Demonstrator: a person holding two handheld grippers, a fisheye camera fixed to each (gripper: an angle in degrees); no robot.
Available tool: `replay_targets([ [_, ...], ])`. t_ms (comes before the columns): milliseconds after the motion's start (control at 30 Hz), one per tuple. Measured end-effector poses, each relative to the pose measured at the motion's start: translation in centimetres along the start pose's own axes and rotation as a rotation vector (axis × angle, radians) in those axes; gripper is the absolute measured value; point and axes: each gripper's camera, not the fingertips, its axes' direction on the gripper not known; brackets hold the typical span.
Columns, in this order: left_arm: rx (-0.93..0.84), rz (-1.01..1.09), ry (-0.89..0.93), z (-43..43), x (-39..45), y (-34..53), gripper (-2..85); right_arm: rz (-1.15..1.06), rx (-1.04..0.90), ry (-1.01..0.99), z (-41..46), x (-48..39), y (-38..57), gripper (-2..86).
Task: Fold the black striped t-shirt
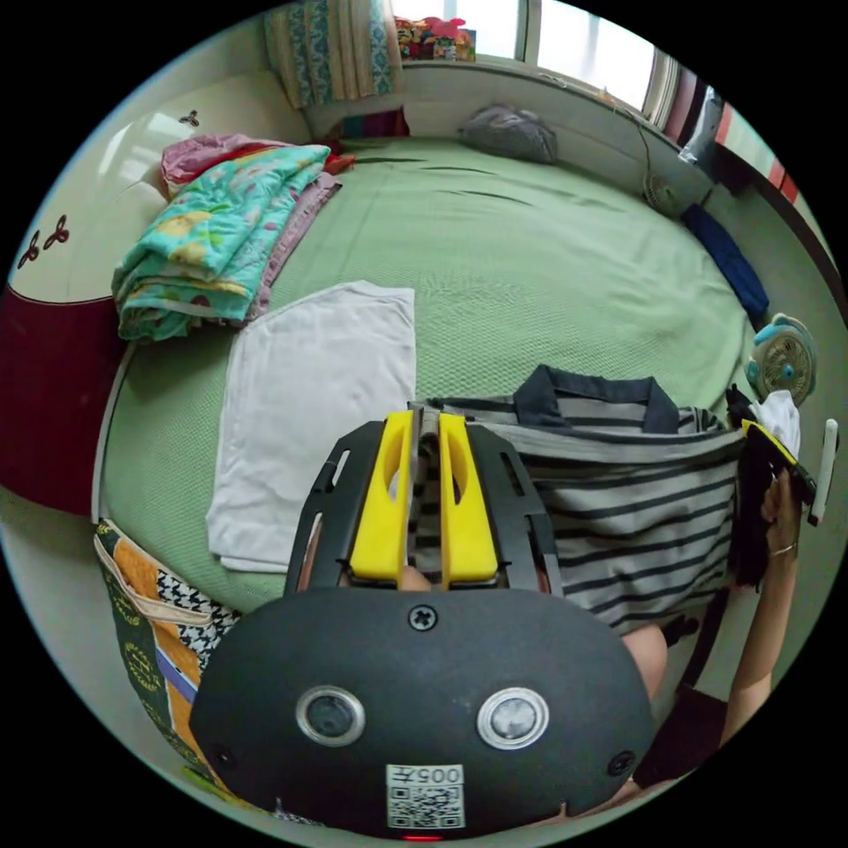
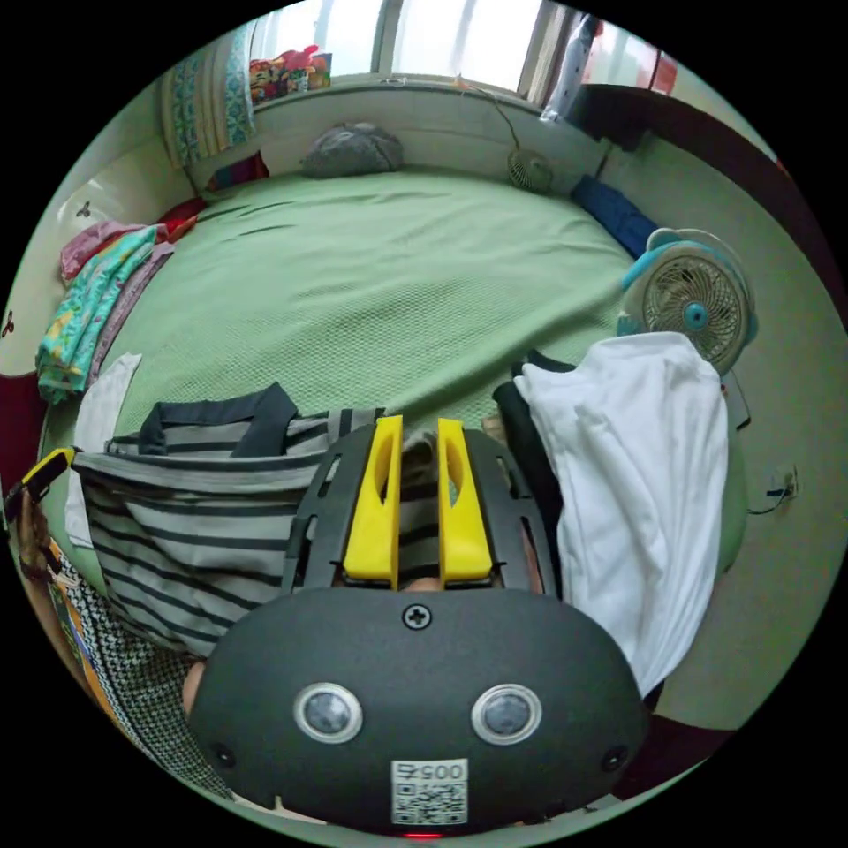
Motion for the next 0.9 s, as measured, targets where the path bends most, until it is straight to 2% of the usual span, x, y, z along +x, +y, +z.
replay_targets([
  [100, 0.046, -0.027, -0.018, 0.9, -0.7, -2.1, 5.9, 0.019, 0.073, -0.023, -1.2, 1.6, -0.6, 3.2],
  [300, 0.046, -0.052, -0.031, 2.3, -1.8, -2.5, 5.3, -0.058, 0.030, -0.091, -3.0, 3.6, 1.8, 5.2],
  [467, -0.004, 0.061, 0.037, 4.3, -0.3, 3.1, 5.6, -0.122, -0.035, -0.139, -4.2, 5.2, 6.7, 7.8],
  [533, 0.001, 0.095, 0.012, 5.1, 0.5, 5.5, 4.4, -0.151, -0.068, -0.148, -4.3, 5.6, 8.6, 8.2],
  [767, -0.084, 0.108, 0.052, 10.4, 3.2, 10.0, 5.0, -0.127, -0.181, -0.176, -2.9, 6.5, 12.3, 9.9],
  [833, -0.120, 0.103, 0.039, 12.3, 3.8, 10.1, 4.9, -0.129, -0.212, -0.176, -2.2, 6.1, 12.3, 9.5],
  [900, -0.147, 0.080, -0.013, 14.2, 4.0, 10.0, 4.3, -0.144, -0.226, -0.126, -1.7, 5.2, 12.1, 5.0],
])
